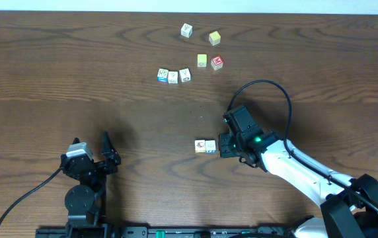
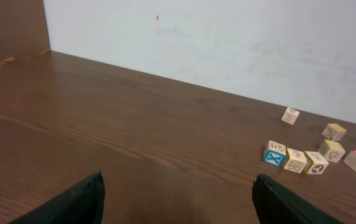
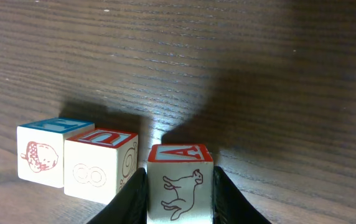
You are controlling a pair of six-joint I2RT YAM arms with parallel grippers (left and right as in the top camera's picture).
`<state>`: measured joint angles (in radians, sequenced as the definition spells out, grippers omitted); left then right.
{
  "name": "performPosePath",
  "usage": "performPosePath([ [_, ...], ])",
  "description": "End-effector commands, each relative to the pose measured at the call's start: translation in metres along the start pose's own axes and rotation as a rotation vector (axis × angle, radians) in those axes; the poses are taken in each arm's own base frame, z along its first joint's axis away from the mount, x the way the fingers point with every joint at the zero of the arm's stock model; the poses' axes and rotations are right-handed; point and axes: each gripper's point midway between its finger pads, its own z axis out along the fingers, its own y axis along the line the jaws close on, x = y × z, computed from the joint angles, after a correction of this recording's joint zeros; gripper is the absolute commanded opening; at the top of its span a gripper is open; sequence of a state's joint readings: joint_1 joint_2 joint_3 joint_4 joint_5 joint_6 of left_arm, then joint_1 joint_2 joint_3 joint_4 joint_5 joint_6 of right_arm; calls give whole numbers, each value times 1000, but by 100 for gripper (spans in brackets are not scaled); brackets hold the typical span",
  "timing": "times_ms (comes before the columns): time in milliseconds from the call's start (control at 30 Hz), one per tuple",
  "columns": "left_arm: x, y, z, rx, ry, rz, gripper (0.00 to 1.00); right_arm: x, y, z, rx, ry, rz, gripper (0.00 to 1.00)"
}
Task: Lift 4 blocks
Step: 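Hold the A block in place next to the 8 block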
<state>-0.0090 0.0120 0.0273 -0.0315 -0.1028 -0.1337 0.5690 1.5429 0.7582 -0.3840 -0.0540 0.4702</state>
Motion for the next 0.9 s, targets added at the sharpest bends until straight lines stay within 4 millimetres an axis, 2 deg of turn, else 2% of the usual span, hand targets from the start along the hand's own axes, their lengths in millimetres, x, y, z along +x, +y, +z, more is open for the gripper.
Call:
performPosePath([
  [0, 19, 5, 2, -20, 53, 11, 77, 0, 4, 1, -7, 3, -11, 24],
  [233, 19, 5, 2, -20, 53, 11, 77, 0, 4, 1, -6, 4, -11, 23],
  [467, 19, 5, 2, -20, 53, 11, 77, 1, 4, 1, -6, 6, -11, 36],
  [867, 19, 5, 2, -20, 53, 11, 77, 1, 4, 1, -6, 5, -11, 38],
])
